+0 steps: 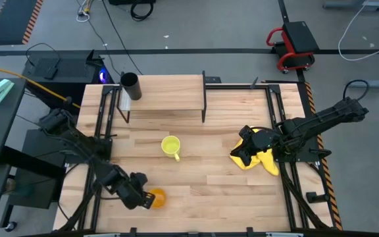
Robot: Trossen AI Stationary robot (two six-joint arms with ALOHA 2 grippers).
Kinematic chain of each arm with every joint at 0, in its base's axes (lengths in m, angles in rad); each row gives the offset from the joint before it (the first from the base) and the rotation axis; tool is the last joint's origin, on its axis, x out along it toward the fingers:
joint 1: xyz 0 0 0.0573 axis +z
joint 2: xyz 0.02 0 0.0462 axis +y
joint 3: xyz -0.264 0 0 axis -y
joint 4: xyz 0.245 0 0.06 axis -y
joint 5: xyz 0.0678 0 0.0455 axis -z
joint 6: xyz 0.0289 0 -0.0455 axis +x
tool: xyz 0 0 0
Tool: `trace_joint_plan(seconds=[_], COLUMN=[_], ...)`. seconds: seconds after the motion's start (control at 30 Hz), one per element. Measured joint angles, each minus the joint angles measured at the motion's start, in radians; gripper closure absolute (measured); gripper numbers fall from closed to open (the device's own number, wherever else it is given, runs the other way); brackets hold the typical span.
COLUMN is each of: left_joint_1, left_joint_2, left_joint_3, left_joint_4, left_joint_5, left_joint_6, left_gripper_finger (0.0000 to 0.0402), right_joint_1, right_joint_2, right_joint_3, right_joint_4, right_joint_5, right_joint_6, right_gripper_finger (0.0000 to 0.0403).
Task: Stack small to large cups/mugs on shelf
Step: Put the orange mug on the shelf
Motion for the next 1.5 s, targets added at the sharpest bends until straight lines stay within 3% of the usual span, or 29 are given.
trace_joint_plan(seconds=[0.27, 1.07, 1.5], left_joint_1=[0.040, 0.036, 0.063], left_joint_2=[0.000, -0.001, -0.001], left_joint_3=[0.000, 0.000, 0.000], left_joint_4=[-0.007, -0.124, -0.013], left_joint_5=[0.002, -0.050, -0.019], left_joint_6=[0.090, 0.166, 0.271], left_gripper_finger=[0.0367, 0.0366, 0.0377], right_joint_1=[0.000, 0.000, 0.000], right_joint_2=[0.000, 0.000, 0.000], right_joint_3=[0.000, 0.000, 0.000], right_joint_4=[0.000, 0.000, 0.001], right_joint_5=[-0.003, -0.023, -0.023], right_joint_6=[0.000, 0.100, 0.144], right_gripper_finger=[0.0328, 0.0328, 0.0328])
